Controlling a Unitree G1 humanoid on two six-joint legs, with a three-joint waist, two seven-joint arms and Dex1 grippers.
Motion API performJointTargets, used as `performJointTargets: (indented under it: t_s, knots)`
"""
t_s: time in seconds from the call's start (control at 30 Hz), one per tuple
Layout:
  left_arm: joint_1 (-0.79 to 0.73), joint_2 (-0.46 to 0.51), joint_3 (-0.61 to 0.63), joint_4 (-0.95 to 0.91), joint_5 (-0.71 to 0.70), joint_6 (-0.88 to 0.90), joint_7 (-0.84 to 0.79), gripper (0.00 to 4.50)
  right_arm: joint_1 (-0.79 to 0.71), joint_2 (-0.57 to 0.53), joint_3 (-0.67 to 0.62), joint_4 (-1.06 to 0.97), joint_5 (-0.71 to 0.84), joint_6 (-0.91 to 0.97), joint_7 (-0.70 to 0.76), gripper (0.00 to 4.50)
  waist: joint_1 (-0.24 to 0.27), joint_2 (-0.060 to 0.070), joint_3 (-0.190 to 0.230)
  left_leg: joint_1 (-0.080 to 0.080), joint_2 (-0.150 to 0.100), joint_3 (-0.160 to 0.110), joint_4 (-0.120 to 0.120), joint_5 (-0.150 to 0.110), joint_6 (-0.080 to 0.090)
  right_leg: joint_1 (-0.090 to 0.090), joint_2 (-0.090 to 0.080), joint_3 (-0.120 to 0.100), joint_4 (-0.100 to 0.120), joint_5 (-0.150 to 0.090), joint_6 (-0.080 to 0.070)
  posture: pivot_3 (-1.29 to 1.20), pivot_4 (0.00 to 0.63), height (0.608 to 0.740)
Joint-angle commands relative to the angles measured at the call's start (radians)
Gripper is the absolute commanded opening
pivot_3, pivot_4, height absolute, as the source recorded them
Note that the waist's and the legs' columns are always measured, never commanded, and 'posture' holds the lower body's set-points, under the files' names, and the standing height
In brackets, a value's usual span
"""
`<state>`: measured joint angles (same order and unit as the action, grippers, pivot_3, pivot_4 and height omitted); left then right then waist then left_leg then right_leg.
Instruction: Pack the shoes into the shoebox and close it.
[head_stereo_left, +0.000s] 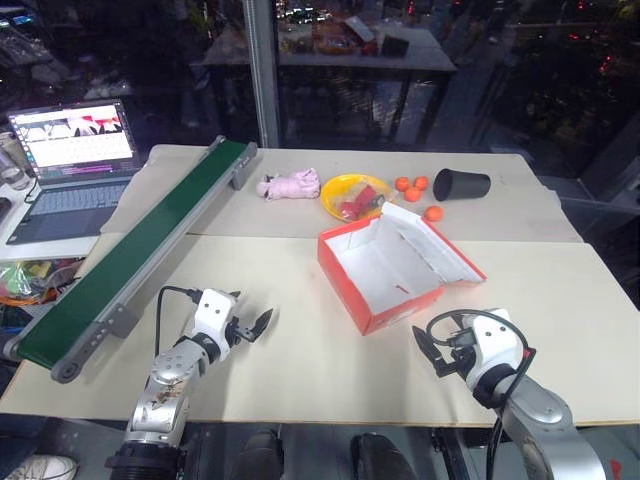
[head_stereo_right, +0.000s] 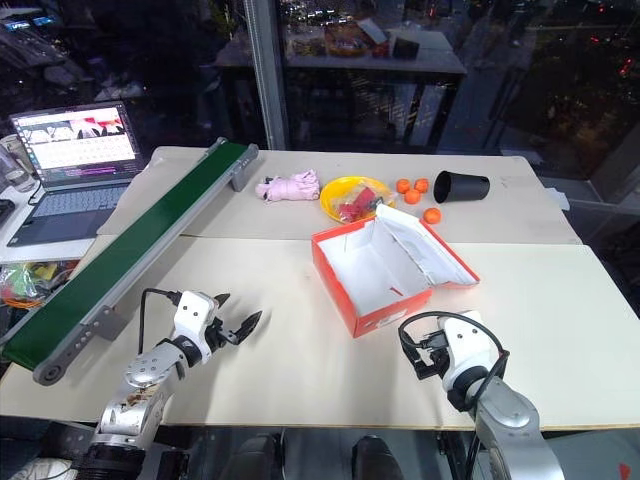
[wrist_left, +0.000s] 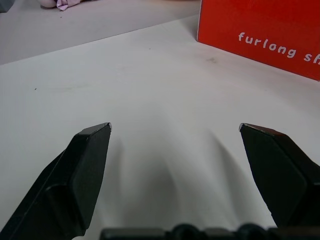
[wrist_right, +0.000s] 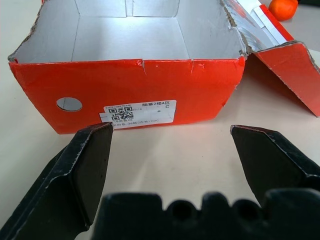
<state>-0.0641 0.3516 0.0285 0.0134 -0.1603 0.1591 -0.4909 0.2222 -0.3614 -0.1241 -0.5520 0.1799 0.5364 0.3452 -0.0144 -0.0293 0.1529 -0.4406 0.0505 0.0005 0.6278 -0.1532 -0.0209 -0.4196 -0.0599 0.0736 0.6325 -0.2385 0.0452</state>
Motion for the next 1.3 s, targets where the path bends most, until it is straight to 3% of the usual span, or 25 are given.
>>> performJointTargets:
  t_s: [0.03,0.13,0.27,0.47,0.57,0.9,1.13,1.3]
  knots:
    - [-0.051,0.006,0.009,0.01,-0.014,-0.009,-0.017,4.39,0.001,-0.009,-0.05,-0.036,0.008,-0.013,-0.012,4.5,0.0,0.0,0.0,0.0,0.0,0.0,0.0,0.0,0.0,0.0,0.0,0.0,0.0,0.0,0.0,0.0,0.15,0.74]
    - [-0.181,0.03,0.041,0.087,-0.024,-0.035,-0.033,4.39,-0.044,-0.047,-0.152,-0.102,0.048,0.057,-0.019,4.5,0.01,0.0,0.0,0.0,0.0,0.0,0.0,0.0,0.001,0.0,0.0,-0.001,0.0,0.0,0.0,0.0,0.15,0.74]
    - [-0.333,0.048,0.09,0.1,-0.036,-0.03,-0.003,4.39,-0.219,-0.132,-0.217,-0.133,0.13,0.172,-0.001,4.5,0.0,-0.001,0.001,-0.001,-0.001,0.0,0.002,0.001,0.001,0.0,0.0,0.0,0.0,0.002,0.001,0.0,0.15,0.74]
    - [-0.469,0.064,0.129,0.051,-0.051,0.029,0.04,4.39,-0.468,-0.213,-0.214,-0.12,0.237,0.31,0.018,4.5,-0.005,-0.001,0.001,0.0,-0.001,-0.001,-0.001,0.003,0.005,0.001,0.002,0.001,0.0,0.005,0.006,0.0,0.15,0.74]
    - [-0.513,0.079,0.129,-0.01,-0.042,0.103,0.074,4.39,-0.616,-0.199,-0.122,-0.074,0.272,0.341,0.037,4.5,-0.007,-0.002,0.002,-0.001,-0.001,-0.001,-0.002,0.003,0.005,0.0,0.002,0.001,0.0,0.006,0.005,0.0,0.15,0.74]
    - [-0.402,0.117,0.185,-0.215,-0.046,0.341,0.154,4.39,-0.745,-0.027,0.139,0.133,0.258,0.218,0.106,4.5,-0.005,-0.004,0.002,-0.002,-0.001,-0.002,0.0,0.003,0.005,0.0,0.002,0.001,0.0,0.006,0.005,0.0,0.15,0.74]
    - [-0.307,0.152,0.275,-0.19,-0.051,0.358,0.173,4.39,-0.788,0.021,0.194,0.233,0.247,0.152,0.162,4.5,-0.01,-0.005,0.003,-0.001,-0.001,-0.002,0.001,0.004,0.005,-0.002,0.002,0.001,0.008,0.006,0.004,0.0,0.15,0.74]
    - [-0.343,0.168,0.309,-0.122,-0.053,0.352,0.184,4.39,-0.811,0.035,0.224,0.252,0.244,0.145,0.197,4.5,-0.005,-0.005,0.003,-0.001,-0.001,-0.002,0.001,0.006,0.005,-0.002,0.002,0.0,0.009,0.006,0.003,0.0,0.15,0.74]
